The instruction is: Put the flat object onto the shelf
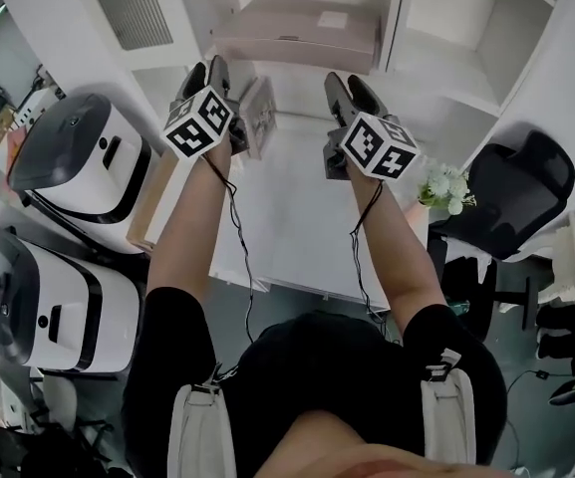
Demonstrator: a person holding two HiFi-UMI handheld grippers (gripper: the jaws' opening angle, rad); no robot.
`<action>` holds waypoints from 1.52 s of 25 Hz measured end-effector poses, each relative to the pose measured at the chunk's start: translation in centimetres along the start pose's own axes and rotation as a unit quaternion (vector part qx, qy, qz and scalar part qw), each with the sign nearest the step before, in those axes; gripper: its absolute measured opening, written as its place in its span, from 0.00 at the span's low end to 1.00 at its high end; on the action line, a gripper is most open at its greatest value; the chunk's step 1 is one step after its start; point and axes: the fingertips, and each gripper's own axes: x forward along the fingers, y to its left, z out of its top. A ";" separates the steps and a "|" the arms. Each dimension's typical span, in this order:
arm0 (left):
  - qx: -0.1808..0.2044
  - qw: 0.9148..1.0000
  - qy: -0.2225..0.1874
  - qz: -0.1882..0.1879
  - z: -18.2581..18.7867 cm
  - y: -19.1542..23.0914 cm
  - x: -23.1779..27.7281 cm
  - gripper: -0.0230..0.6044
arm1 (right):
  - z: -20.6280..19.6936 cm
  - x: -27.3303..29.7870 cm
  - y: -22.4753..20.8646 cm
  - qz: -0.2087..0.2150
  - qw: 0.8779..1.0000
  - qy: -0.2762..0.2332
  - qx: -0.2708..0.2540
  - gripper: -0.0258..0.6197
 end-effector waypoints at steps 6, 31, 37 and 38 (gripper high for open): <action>0.088 0.996 0.012 -0.026 -1.4 -1.2 -5.5 0.06 | -0.7 -2.0 1.7 -0.030 0.987 -0.025 -0.156 0.04; 0.165 0.979 0.122 0.015 -12.1 2.7 -25.0 0.06 | -12.5 -14.6 1.0 -0.021 0.981 0.041 -0.189 0.04; 0.149 0.981 0.123 0.019 -12.2 2.4 -25.7 0.06 | -13.0 -15.7 0.3 -0.017 0.983 0.055 -0.177 0.04; 0.154 0.980 0.123 0.019 -12.1 2.3 -25.8 0.06 | -13.0 -15.8 0.3 -0.016 0.983 0.055 -0.175 0.04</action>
